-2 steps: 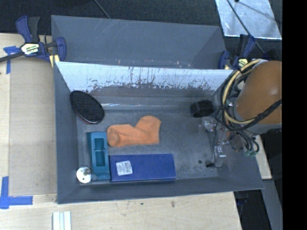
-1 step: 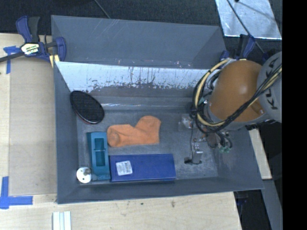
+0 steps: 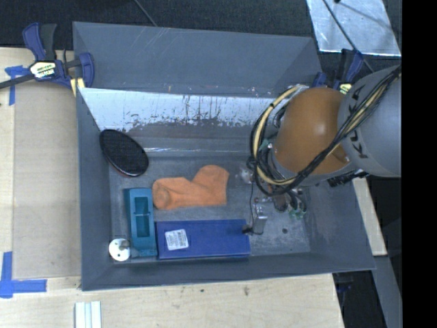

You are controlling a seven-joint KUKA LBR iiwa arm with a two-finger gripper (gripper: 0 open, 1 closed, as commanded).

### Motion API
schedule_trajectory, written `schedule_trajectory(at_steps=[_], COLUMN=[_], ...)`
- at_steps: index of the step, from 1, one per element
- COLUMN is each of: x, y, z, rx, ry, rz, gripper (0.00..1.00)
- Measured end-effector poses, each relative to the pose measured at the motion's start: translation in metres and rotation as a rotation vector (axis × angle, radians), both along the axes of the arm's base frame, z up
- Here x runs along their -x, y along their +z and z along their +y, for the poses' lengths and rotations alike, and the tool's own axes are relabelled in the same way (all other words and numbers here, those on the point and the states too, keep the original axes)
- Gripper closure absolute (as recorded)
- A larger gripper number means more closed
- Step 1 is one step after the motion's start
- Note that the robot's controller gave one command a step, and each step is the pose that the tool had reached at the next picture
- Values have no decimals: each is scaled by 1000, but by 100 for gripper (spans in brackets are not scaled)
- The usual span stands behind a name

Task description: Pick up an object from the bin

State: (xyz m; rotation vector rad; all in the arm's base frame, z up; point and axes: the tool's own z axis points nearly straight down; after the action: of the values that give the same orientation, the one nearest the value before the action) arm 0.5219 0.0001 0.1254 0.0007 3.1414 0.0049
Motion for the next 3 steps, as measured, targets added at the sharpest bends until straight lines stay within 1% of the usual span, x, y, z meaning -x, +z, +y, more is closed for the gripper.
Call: schedule_trajectory(at_steps=[1, 2, 3], x=[-15, -22, -80], y=[-11, -34, -45], z=[9, 21, 22], rx=[4, 3, 3], ry=[-11, -17, -31], rz=[-5, -2, -3], gripper=[0, 0, 0])
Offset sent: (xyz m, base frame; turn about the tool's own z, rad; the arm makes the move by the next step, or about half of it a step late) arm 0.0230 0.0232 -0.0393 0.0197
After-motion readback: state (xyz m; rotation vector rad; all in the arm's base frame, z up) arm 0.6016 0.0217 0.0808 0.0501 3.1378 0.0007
